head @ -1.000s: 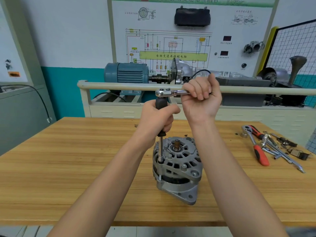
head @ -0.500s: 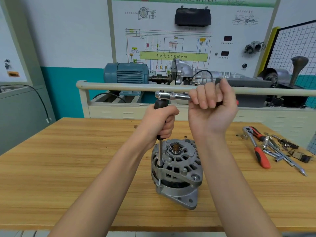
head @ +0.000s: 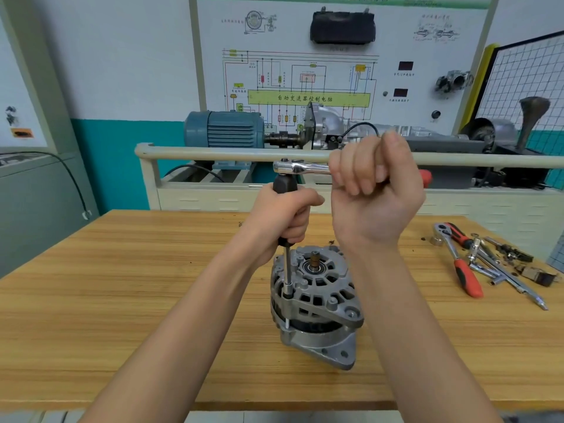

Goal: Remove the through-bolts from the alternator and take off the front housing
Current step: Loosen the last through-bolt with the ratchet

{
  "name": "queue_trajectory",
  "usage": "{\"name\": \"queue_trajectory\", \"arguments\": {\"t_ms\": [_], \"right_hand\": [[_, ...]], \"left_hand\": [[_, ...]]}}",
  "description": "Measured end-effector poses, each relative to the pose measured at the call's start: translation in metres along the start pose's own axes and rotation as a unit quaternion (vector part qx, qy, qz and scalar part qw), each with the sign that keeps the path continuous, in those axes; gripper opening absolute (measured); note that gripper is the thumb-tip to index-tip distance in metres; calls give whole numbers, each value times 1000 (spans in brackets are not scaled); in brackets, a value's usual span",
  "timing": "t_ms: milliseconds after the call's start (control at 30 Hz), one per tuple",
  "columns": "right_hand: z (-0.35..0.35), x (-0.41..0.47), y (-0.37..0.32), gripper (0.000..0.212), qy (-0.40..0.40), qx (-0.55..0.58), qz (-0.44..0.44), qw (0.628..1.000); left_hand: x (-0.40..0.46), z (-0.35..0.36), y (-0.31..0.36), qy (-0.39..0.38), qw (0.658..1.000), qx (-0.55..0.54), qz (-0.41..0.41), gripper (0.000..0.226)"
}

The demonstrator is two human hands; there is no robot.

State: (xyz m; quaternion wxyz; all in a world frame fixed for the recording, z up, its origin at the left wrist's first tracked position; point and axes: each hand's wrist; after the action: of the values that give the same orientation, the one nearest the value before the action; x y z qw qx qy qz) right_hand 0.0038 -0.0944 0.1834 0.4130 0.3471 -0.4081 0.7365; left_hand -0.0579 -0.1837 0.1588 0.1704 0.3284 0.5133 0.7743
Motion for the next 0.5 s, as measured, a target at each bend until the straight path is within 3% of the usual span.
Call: {"name": "queue_trajectory", "arguments": {"t_ms": [133, 300, 400, 500], "right_hand": [[-17, 16, 10, 43, 40, 171, 116, 978], [-28, 26, 36, 42, 96, 378, 224, 893], [-30, 28, 37, 42, 125, 372, 234, 890], [-25, 24, 24, 43, 142, 304, 206, 919]], "left_hand": [[-3, -9, 1, -40, 999, -35, -1, 43], [-2, -7, 9, -150, 986, -62, -42, 33], [-1, -4, 9, -116, 989, -62, -69, 47], [-2, 0, 7, -52, 997, -39, -50, 54]]}}
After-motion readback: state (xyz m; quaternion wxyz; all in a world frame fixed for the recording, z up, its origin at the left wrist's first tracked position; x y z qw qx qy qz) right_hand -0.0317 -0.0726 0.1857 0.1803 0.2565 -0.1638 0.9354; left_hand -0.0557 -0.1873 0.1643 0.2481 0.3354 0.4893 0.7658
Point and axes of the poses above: each hand's wrist, its own x-axis towards the middle knuckle, its own z-axis out of the palm, y = z × x, and after that the axes turned 12 degrees about -x, right-handed
